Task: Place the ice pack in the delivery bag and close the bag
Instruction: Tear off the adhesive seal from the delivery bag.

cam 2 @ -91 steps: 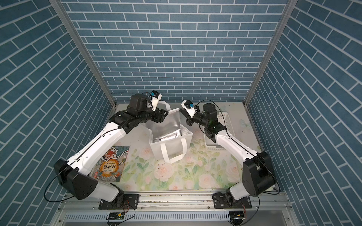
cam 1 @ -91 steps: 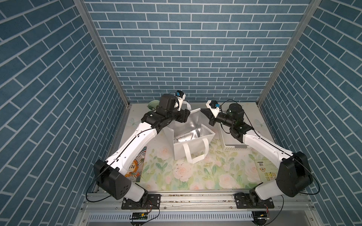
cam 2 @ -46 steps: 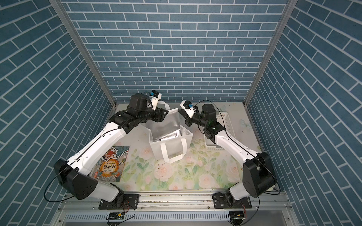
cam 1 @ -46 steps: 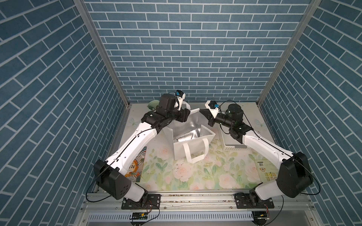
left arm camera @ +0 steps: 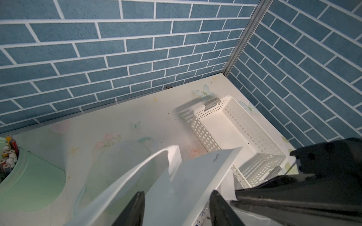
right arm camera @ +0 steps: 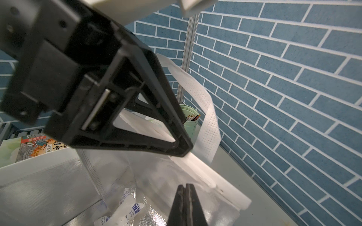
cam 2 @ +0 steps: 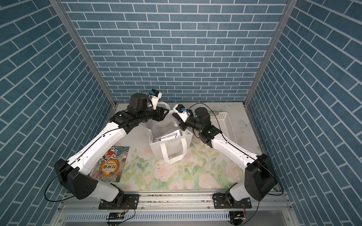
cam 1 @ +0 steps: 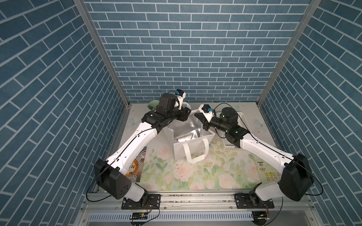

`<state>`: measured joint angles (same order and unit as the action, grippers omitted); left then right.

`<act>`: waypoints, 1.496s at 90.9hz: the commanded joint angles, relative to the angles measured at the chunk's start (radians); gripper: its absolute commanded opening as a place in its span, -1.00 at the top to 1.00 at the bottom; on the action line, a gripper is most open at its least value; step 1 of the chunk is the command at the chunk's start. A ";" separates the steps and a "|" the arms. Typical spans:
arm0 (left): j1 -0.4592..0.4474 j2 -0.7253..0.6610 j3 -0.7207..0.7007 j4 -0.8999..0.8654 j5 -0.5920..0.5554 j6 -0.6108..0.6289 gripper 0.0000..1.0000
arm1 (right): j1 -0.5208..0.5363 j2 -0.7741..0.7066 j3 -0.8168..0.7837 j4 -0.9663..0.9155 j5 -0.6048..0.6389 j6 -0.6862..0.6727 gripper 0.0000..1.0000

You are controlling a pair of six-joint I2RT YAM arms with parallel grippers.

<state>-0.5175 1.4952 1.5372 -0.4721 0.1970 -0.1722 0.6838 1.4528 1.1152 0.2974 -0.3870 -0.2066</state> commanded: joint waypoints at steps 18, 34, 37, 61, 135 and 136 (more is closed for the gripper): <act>-0.002 -0.002 -0.012 0.028 -0.019 -0.012 -0.25 | 0.071 -0.098 -0.046 0.014 -0.017 0.053 1.00; -0.002 0.001 -0.015 0.027 -0.044 -0.013 -0.27 | 0.108 -0.155 -0.082 0.022 -0.011 0.070 1.00; -0.002 0.001 -0.017 0.028 -0.051 -0.015 -0.27 | 0.113 -0.166 -0.088 0.027 -0.009 0.074 1.00; -0.002 -0.012 -0.027 0.042 -0.091 -0.038 -0.34 | 0.160 -0.234 -0.112 0.036 -0.016 0.092 1.00; 0.008 -0.148 -0.132 0.104 -0.298 -0.058 -0.56 | 0.441 -0.279 -0.071 0.031 0.017 0.054 1.00; 0.010 -0.150 -0.134 0.105 -0.303 -0.060 -0.56 | 0.447 -0.278 -0.067 0.026 0.019 0.050 1.00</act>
<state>-0.5167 1.3697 1.4334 -0.3927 -0.0273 -0.2203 1.0874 1.1782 0.9958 0.3149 -0.3767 -0.1452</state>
